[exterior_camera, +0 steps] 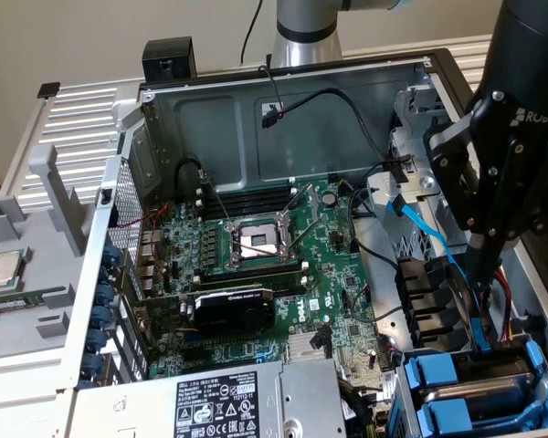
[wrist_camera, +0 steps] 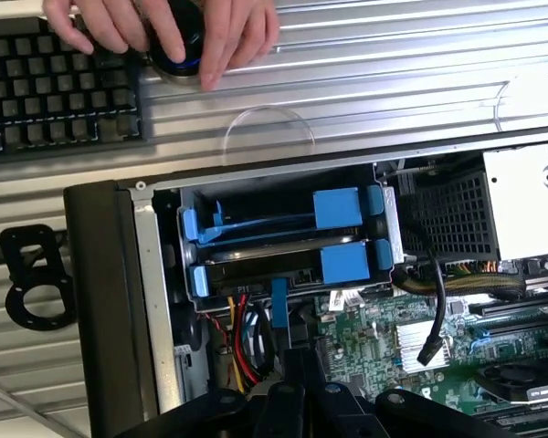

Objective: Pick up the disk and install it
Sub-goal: 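Insert the second disk wire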

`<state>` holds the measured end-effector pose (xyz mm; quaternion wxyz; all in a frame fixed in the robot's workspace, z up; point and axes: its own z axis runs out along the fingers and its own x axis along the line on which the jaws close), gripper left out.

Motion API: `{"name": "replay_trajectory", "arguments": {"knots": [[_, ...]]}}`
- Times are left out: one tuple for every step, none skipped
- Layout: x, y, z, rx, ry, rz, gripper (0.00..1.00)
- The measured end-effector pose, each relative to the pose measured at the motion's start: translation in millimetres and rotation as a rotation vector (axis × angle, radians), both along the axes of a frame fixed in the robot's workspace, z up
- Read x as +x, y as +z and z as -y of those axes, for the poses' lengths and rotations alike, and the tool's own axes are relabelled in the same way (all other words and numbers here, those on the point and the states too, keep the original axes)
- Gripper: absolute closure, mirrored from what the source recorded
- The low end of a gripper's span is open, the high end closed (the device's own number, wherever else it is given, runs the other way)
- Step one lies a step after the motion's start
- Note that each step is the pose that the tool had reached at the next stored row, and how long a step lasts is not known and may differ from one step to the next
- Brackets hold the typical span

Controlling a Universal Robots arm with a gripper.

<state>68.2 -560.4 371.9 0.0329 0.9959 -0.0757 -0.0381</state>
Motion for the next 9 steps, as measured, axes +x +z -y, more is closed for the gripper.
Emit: {"name": "replay_trajectory", "arguments": {"knots": [[0.0,0.0,0.0,0.0000,0.000,0.0000,0.89],[0.0,0.0,0.0,0.0001,0.000,0.0000,0.89],[0.0,0.0,0.0,0.0000,0.000,0.0000,0.89],[0.0,0.0,0.0,0.0000,0.000,0.0000,0.89],[0.0,0.0,0.0,0.0000,0.000,0.0000,0.89],[0.0,0.0,0.0,0.0000,0.000,0.0000,0.89],[0.0,0.0,0.0,0.0000,0.000,0.0000,0.89],[0.0,0.0,0.0,0.0000,0.000,0.0000,0.89],[0.0,0.0,0.0,0.0000,0.000,0.0000,0.89]]}}
